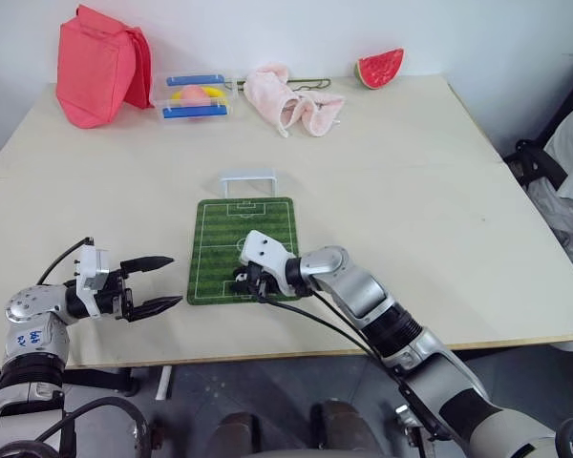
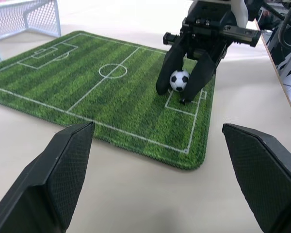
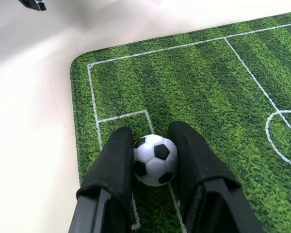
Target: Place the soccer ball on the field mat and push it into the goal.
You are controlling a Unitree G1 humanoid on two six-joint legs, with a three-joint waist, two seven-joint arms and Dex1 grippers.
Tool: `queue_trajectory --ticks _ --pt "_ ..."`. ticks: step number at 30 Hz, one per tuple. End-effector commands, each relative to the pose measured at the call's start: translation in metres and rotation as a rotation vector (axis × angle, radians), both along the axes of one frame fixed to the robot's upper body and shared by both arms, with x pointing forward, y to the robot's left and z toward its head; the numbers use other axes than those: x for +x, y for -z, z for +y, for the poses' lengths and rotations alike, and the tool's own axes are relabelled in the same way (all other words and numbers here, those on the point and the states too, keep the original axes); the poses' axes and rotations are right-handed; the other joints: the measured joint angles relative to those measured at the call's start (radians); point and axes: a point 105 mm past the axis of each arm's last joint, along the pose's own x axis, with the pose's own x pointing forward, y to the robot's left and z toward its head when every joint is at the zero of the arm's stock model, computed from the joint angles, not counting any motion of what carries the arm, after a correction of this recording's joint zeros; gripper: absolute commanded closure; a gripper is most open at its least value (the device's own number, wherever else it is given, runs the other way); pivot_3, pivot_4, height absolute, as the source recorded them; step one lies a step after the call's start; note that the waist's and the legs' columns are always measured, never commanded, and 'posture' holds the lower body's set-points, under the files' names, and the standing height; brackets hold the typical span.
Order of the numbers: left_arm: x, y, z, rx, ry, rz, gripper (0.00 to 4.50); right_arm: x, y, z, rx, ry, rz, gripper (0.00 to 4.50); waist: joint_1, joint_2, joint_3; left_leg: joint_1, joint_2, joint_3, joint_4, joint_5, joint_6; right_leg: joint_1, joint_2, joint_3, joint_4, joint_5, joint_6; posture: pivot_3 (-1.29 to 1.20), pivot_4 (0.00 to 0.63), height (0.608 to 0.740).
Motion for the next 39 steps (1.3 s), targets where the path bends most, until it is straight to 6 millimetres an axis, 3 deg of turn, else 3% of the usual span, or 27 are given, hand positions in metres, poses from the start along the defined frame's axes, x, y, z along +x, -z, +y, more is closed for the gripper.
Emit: queue_trajectory --ticks 1,8,18,24,31,39 --pt "-0.006 -0.005 -0.003 0.007 0.083 -0.030 0.00 0.002 -0.008 0.000 0.009 -0.007 -0.026 3.65 0.000 0.000 0.000 0.000 0.000 0.000 0.000 0.000 0.000 0.000 0.000 0.000 0.000 0.000 0.000 0.00 0.150 0.740" --pt "-0.004 -0.006 -0.003 0.006 0.079 -0.035 0.00 -0.002 -0.014 0.002 0.027 -0.025 -0.025 3.65 0.000 0.000 0.000 0.000 0.000 0.000 0.000 0.000 0.000 0.000 0.000 0.000 0.000 0.000 0.000 0.00 0.150 0.740" --pt "-0.003 -0.007 -0.002 0.008 0.069 -0.040 0.00 -0.006 -0.008 0.004 0.011 -0.039 -0.013 3.65 0.000 0.000 0.000 0.000 0.000 0.000 0.000 0.000 0.000 0.000 0.000 0.000 0.000 0.000 0.000 0.00 0.150 0.740" --pt "-0.002 -0.007 -0.002 0.008 0.063 -0.042 0.00 -0.005 -0.007 0.004 0.009 -0.033 -0.015 1.74 0.001 0.000 0.000 0.000 0.000 0.000 0.000 0.000 0.000 0.000 0.000 0.000 0.000 0.000 0.000 0.00 0.150 0.740" --pt "0.002 -0.008 -0.004 0.002 0.060 -0.047 0.00 -0.007 -0.016 0.004 0.022 -0.045 -0.030 1.74 0.001 0.000 0.000 0.000 0.000 0.000 0.000 0.000 0.000 0.000 0.000 0.000 0.000 0.000 0.000 0.00 0.150 0.740" --pt "0.005 -0.009 -0.007 -0.002 0.066 -0.049 0.00 -0.004 -0.048 0.006 0.059 -0.047 -0.115 1.74 0.001 0.000 0.000 0.000 0.000 0.000 0.000 0.000 0.000 0.000 0.000 0.000 0.000 0.000 0.000 0.00 0.150 0.740"
